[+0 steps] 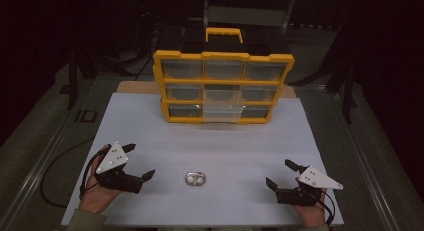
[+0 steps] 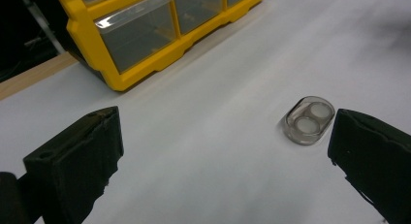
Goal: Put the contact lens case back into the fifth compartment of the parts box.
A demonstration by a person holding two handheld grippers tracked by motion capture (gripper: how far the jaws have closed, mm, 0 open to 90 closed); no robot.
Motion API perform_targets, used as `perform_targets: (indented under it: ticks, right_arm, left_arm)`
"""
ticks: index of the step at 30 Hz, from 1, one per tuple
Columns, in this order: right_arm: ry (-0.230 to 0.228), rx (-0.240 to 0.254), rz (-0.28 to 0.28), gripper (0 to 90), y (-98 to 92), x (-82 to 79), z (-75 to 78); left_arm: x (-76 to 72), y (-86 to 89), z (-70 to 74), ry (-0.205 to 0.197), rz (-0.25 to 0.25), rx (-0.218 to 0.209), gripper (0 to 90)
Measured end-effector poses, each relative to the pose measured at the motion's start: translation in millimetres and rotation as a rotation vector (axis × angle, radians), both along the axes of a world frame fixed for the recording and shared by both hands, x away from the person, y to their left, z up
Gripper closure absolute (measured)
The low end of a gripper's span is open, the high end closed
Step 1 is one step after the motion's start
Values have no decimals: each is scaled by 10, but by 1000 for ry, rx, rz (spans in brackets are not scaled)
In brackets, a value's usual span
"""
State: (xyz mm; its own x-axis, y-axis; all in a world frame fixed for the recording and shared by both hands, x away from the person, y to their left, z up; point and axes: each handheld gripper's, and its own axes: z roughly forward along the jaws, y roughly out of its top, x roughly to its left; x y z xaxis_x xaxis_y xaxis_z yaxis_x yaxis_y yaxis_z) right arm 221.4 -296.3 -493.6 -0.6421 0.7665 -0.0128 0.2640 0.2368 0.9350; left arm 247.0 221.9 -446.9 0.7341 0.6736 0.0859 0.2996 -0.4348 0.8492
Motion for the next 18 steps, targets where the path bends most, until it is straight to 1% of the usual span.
perform_targets:
  ticks: [9, 10, 18]
  right_arm:
    - [3, 1, 5, 79, 5, 0, -1]
    - [5, 0, 6, 79, 7, 0, -1]
    - [4, -1, 6, 79, 5, 1, 0]
  left_arm:
    - [94, -93, -3, 10, -21, 32, 0]
    - [107, -108, -1, 12, -28, 41, 0]
    - [183, -242, 3, 25, -72, 74, 0]
